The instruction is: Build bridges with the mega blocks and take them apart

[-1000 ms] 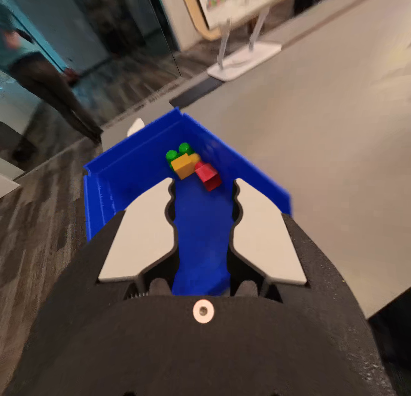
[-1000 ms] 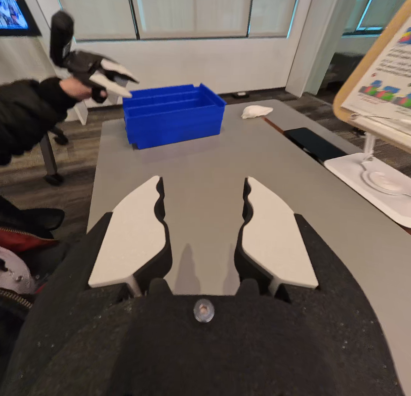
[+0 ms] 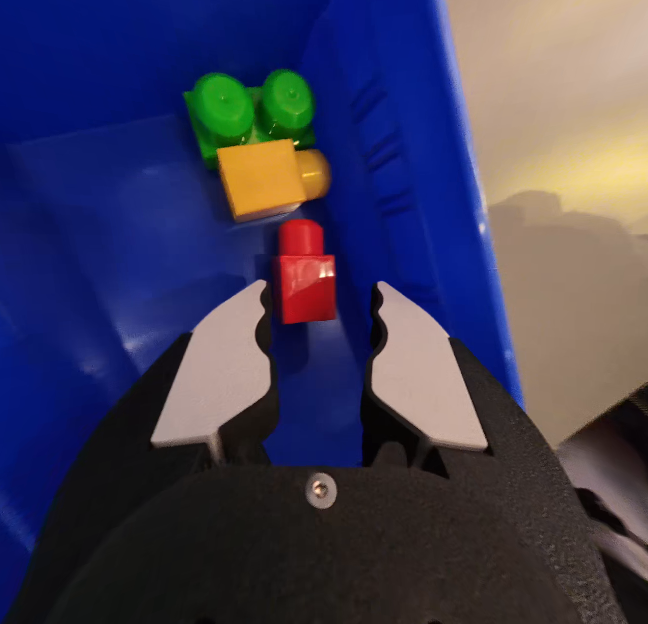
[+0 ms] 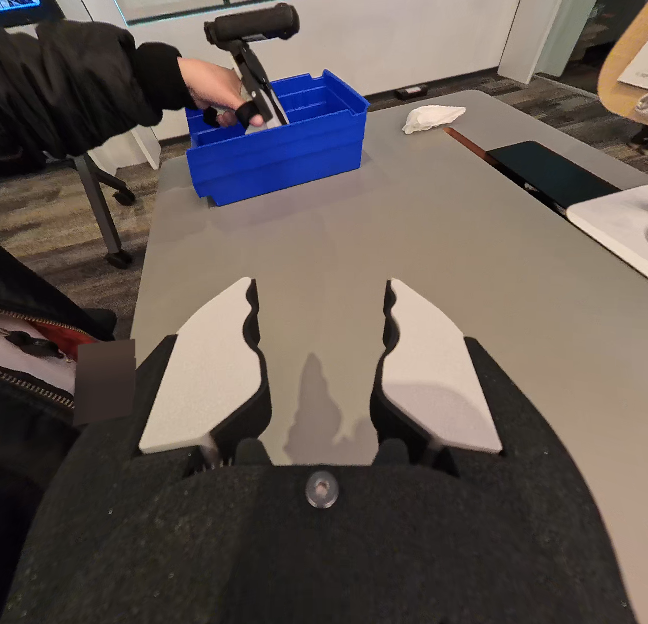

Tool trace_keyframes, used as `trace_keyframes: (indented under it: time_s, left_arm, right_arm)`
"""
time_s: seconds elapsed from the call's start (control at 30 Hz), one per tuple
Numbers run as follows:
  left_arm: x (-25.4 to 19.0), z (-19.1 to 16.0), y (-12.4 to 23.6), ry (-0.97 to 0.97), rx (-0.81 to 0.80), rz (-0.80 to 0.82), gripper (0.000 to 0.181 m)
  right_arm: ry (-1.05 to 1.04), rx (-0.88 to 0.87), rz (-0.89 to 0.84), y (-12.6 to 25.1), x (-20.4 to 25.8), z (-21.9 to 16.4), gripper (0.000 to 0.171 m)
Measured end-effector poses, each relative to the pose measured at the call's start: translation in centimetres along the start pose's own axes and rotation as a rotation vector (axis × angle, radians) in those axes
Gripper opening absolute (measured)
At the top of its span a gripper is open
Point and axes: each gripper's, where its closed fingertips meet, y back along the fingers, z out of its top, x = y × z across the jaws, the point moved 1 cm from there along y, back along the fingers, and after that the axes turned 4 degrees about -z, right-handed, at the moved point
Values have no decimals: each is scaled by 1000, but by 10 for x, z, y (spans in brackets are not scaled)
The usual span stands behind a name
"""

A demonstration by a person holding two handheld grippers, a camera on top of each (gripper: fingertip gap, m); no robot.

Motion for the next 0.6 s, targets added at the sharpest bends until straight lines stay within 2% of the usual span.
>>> trace_keyframes:
  time_s: [0.07, 0.17, 0.23, 0.3, 0.33, 0.43, 0.5, 0.6]
  left_arm:
    - [13, -5, -5, -121, 93, 145, 57]
    - [12, -10, -16, -171, 167, 175, 56]
    - [11, -11, -22, -163, 186, 199, 51]
    - [28, -12, -18, -246, 232, 346, 37]
    - [31, -10, -15, -285, 218, 378, 37]
    - [28, 0, 4, -293, 104, 356, 37]
    - [20, 11, 32, -284, -12, 342, 37]
    - [-36, 38, 84, -315, -270, 193, 37]
  right_arm:
    - [-25, -12, 4, 5, -4, -4, 67]
    - [-47, -19, 5, 14, -6, -11, 66]
    - [-45, -15, -8, 21, -9, -17, 65]
    - [-53, -18, -19, 30, -11, -22, 65]
    - [-60, -22, -21, 34, -12, -24, 65]
    - [-69, -24, -24, 46, -14, -30, 64]
    - [-71, -30, -29, 53, -16, -33, 63]
    - [-68, -65, -15, 56, -19, -26, 58]
